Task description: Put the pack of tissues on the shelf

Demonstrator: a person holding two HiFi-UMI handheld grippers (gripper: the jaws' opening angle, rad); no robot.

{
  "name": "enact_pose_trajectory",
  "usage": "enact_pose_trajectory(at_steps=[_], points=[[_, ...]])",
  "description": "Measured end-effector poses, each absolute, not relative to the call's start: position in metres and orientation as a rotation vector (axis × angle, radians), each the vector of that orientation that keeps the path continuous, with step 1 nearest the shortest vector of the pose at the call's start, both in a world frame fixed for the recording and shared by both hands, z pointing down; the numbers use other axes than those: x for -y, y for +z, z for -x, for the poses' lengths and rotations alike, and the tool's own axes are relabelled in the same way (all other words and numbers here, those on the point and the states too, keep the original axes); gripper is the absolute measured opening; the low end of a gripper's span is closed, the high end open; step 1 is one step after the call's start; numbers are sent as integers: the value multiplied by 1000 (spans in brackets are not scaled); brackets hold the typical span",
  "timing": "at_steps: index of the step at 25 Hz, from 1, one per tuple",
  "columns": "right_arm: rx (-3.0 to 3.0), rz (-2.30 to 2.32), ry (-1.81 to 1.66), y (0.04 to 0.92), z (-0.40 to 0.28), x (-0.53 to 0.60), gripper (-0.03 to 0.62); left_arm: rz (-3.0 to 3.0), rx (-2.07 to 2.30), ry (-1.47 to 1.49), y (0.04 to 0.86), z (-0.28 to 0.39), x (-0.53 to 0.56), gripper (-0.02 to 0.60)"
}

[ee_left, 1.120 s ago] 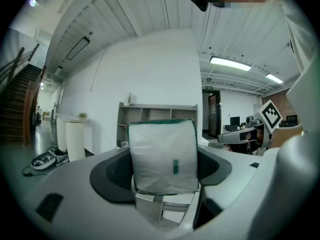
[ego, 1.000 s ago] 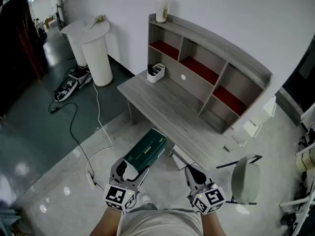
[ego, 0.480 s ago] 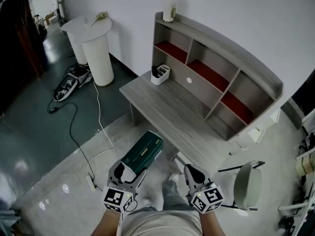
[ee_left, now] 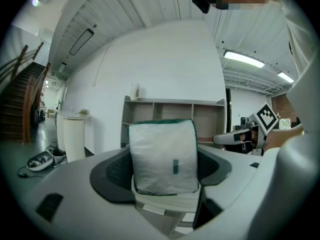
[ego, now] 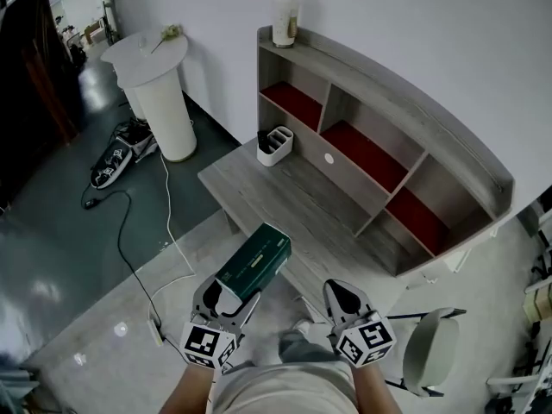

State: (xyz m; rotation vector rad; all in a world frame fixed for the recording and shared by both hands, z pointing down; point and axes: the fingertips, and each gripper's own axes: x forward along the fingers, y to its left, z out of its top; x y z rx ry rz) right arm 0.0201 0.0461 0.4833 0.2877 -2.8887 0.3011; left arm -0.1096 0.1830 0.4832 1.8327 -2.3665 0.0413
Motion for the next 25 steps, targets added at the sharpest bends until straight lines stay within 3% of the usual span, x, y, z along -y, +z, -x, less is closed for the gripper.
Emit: enact_pose_trajectory(at_steps=[10, 25], points=[[2894, -302, 338, 482, -9, 72, 28, -1811, 2393, 48, 470, 135, -63, 356], [2848, -539, 405, 491, -3, 148, 28, -2051, 2209, 57, 457, 153, 64, 357]])
